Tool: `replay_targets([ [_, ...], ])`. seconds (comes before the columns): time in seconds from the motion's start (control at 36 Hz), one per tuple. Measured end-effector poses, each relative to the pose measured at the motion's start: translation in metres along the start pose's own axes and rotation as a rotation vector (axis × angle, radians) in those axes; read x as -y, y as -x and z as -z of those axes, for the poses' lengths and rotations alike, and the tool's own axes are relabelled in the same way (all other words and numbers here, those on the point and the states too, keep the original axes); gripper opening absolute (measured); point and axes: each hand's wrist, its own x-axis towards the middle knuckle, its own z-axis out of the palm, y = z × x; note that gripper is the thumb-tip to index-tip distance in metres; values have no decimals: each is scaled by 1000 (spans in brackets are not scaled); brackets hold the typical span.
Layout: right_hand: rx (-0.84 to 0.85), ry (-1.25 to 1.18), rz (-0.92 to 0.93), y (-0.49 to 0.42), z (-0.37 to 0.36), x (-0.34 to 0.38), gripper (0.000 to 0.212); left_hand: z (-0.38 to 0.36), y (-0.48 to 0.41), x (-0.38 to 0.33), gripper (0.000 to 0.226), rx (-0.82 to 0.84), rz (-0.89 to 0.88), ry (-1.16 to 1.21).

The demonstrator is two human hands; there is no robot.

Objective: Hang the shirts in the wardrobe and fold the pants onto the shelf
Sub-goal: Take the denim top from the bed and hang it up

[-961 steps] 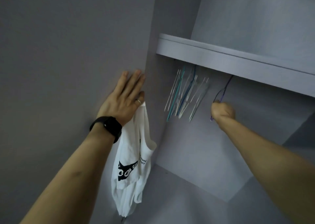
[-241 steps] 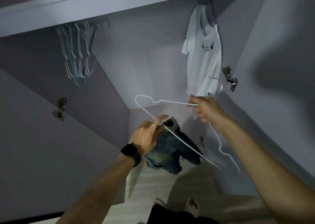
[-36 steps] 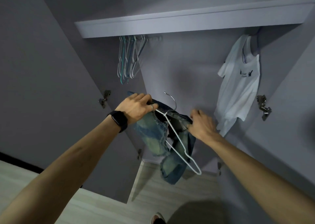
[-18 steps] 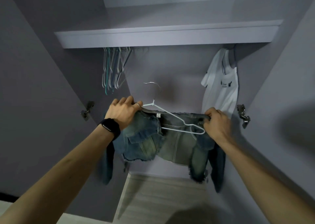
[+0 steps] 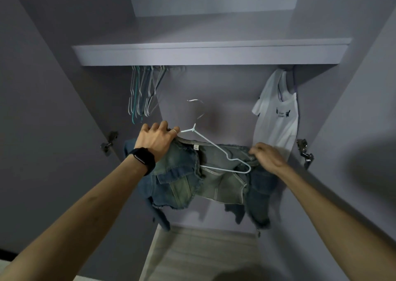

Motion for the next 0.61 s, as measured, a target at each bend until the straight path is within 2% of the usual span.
replay_targets([
  [0.06, 11, 177, 73, 4, -4, 1, 43, 0, 0, 5, 39, 15, 22, -9],
  [0.17, -110, 371, 244, 5, -9, 5, 39, 0, 3, 8, 38, 29, 45, -10],
  [0.28, -81, 520, 330, 7, -4, 6, 25, 1, 4, 14, 38, 50, 78, -28],
  [0.36, -152, 613, 325, 12, -5, 1, 37, 4, 7, 10, 36, 31, 73, -29],
  [0.42, -251, 635, 331, 14, -6, 1, 33, 7, 9, 1, 36, 13, 61, -26],
  [0.47, -323, 623, 330, 13, -4, 4, 17, 9, 9, -8, 38, 13, 49, -40],
  [0.61, -307, 515, 257, 9, 8, 14, 9, 9, 14, -25, 43, 25, 23, -101],
])
